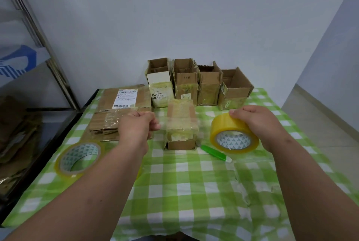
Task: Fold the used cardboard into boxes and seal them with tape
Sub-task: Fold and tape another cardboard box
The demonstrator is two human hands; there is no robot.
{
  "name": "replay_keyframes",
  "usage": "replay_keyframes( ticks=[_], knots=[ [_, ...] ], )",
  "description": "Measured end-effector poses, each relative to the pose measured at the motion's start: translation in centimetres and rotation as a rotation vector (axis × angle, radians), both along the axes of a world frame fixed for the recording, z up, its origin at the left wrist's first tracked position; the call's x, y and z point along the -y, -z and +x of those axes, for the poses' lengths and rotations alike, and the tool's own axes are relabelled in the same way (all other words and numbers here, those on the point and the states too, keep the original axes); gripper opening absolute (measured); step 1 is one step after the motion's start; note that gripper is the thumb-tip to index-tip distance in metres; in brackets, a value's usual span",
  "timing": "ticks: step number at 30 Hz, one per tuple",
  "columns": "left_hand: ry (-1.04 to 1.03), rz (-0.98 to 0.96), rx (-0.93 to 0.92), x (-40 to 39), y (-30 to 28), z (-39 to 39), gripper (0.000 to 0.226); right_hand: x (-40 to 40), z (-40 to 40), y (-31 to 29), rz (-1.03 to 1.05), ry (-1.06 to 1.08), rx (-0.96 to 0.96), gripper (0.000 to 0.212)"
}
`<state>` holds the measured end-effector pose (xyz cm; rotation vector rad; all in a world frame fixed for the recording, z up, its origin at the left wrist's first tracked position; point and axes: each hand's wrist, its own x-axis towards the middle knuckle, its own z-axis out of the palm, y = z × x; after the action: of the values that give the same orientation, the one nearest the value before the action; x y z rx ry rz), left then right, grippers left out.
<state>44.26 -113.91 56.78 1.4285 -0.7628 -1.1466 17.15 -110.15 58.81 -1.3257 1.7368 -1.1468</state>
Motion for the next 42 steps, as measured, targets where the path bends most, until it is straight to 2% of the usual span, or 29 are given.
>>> replay_keyframes(
  ticks=[11, 17, 20, 24, 30, 37, 39, 42],
  knots=[
    [-0.098, -0.123, 0.154, 0.4, 2.4, -0.3, 0.015, 2.2, 0.9, -0.1, 0.074, -0.031, -0.184, 0.036],
    [-0.071, -0.085, 0.263, 0.6, 3.2, -0.5, 0.004, 2.7, 1.9, -0.9, 0.124, -0.043, -0.425, 0.042],
    [0.020, -0.029, 0.445, 0.9, 3.3, -0.6, 0.004, 3.0, 2.6, -1.0, 0.176, -0.045, -0.528, 0.040],
    [0.194, 0.041, 0.763, 1.3, 3.3, -0.6, 0.019, 3.1, 4.0, -0.9, 0.225, -0.073, -0.625, 0.040],
    [0.304, 0.086, 1.007, 1.3, 2.2, -0.8, 0.021, 3.1, 4.3, -0.9, 0.232, -0.080, -0.630, 0.033],
    [0.405, 0.126, 1.066, 1.1, 2.0, -0.6, 0.017, 3.7, 5.1, -1.3, 0.280, -0.088, -0.662, 0.028],
    [0.349, 0.052, 0.983, 1.1, 2.4, -0.5, 0.017, 3.8, 5.4, -1.2, 0.276, -0.085, -0.659, 0.030],
    [0.223, -0.201, 0.795, 0.7, 2.5, -1.0, 0.025, 3.6, 5.7, -1.0, 0.264, -0.086, -0.662, 0.030]
  ],
)
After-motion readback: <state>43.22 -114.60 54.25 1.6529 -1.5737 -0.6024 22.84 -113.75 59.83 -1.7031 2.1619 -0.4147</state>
